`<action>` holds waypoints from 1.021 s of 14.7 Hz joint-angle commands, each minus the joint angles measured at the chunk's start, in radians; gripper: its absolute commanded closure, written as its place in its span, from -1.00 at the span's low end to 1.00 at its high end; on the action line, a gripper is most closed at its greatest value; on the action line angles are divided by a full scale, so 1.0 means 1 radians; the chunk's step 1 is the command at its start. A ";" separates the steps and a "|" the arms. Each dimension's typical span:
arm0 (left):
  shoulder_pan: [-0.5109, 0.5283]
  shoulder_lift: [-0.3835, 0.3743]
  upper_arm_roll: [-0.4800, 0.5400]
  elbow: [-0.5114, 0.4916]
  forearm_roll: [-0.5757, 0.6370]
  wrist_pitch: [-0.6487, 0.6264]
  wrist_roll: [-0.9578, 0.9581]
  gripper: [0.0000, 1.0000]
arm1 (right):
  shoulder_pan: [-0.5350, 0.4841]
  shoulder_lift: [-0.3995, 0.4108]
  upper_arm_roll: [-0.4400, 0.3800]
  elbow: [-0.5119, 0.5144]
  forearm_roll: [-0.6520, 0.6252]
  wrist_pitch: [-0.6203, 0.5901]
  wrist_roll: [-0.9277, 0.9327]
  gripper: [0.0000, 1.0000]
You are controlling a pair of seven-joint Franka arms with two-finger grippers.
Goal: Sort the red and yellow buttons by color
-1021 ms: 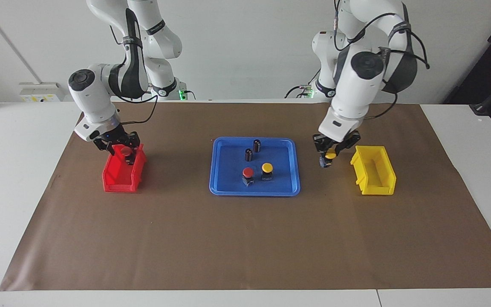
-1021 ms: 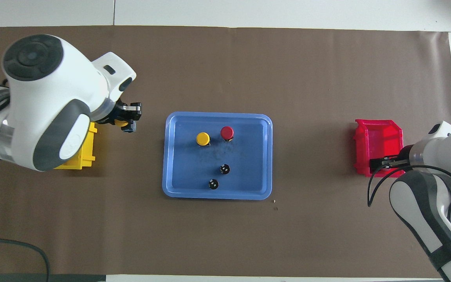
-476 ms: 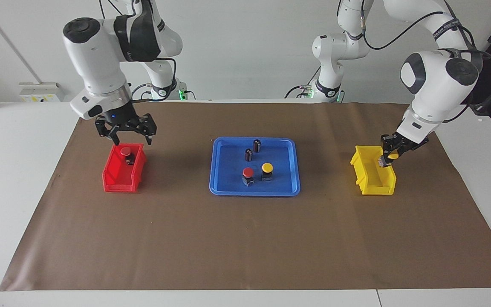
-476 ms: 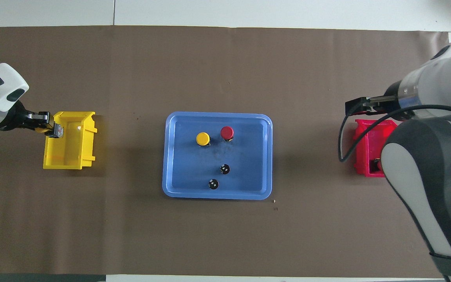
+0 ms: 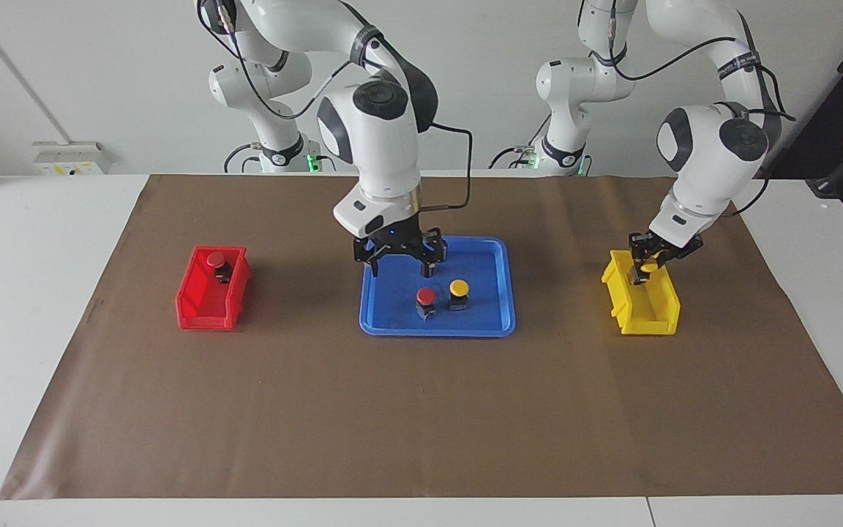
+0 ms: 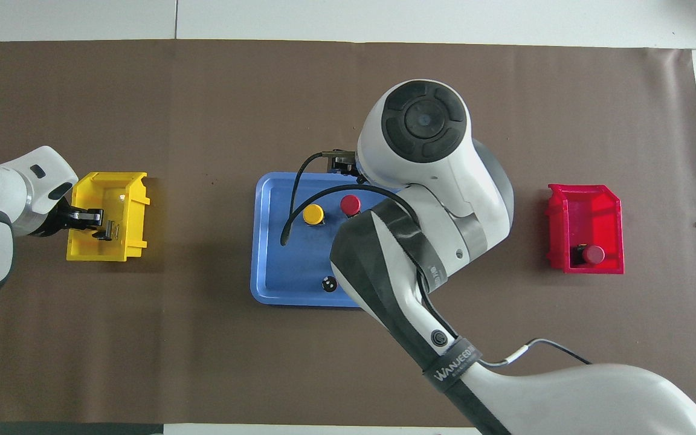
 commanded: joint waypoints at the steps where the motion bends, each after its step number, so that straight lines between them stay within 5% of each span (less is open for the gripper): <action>1: 0.020 -0.031 -0.007 -0.093 0.011 0.090 0.018 0.97 | 0.020 0.053 -0.004 -0.007 -0.040 0.068 0.036 -0.90; 4: 0.021 -0.017 -0.007 -0.102 0.012 0.124 0.020 0.93 | 0.029 0.044 -0.003 -0.081 -0.051 0.131 0.040 -0.71; 5: 0.021 -0.005 -0.007 -0.102 0.012 0.132 0.020 0.75 | 0.040 0.043 -0.003 -0.094 -0.051 0.136 0.039 -0.65; 7: 0.021 0.000 -0.005 -0.102 0.012 0.144 0.014 -0.09 | 0.040 0.037 -0.003 -0.119 -0.051 0.136 0.037 -0.59; 10: 0.021 0.001 -0.005 -0.079 0.012 0.124 0.015 -0.29 | 0.040 0.020 -0.003 -0.171 -0.051 0.172 0.036 -0.53; 12: 0.021 -0.005 -0.005 0.005 0.012 0.028 0.015 -0.37 | 0.041 0.011 -0.003 -0.205 -0.051 0.198 0.037 -0.49; 15: 0.004 -0.019 -0.014 0.233 0.022 -0.208 0.017 -1.00 | 0.043 0.005 -0.003 -0.217 -0.051 0.208 0.037 -0.41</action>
